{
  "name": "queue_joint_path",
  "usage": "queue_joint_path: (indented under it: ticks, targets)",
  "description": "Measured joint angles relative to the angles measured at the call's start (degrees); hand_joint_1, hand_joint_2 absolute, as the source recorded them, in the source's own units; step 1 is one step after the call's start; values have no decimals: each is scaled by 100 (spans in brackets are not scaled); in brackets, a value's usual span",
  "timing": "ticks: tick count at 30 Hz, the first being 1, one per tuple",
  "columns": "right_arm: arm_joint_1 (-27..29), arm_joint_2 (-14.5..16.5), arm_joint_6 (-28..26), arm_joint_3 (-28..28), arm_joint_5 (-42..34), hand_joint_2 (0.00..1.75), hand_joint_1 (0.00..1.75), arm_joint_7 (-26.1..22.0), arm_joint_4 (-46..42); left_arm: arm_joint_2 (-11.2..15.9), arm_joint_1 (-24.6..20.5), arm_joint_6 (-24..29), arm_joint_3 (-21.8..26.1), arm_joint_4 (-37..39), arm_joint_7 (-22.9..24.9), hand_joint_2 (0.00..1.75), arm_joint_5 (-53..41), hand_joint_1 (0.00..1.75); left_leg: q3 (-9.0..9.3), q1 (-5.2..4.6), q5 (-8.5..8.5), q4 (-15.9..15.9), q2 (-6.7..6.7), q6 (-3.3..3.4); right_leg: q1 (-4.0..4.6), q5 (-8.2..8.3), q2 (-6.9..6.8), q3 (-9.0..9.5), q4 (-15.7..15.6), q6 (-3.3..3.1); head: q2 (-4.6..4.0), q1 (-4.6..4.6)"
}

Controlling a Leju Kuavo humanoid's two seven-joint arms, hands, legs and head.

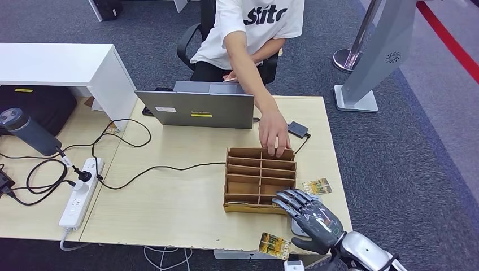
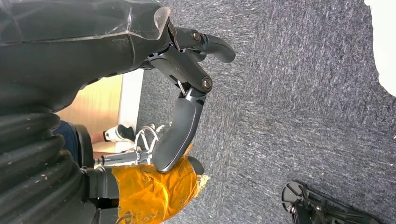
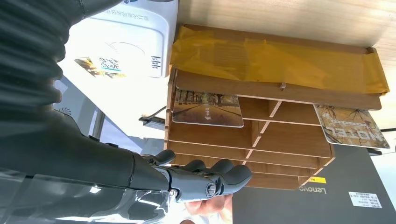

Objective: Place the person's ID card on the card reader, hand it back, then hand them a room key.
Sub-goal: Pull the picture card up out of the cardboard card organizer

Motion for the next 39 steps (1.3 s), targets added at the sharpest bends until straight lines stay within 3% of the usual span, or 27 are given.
queue_joint_path:
  ticks: [6,16,28,39]
  targets:
    - [26,170,-145,-96,69,175,0,68,-3,-4,-1,6,8,0,0,175,0,0,0,1,0,0,0,0,1,0,0,0,0,0,0,1]
    - [91,835,-376,-231,204,175,0,168,-84,-31,-3,14,61,0,0,175,-27,0,0,2,0,-1,0,-1,2,-1,1,0,2,-1,0,0]
    - [102,1013,-423,-264,279,175,0,199,-96,-31,-5,15,84,0,0,175,-47,0,0,1,0,-1,0,0,1,0,0,0,1,-1,0,0]
    - [17,1435,-546,-287,1101,175,0,883,42,-44,-9,14,91,0,0,175,-108,0,1,2,1,-1,1,-1,1,0,1,1,2,-1,0,0]
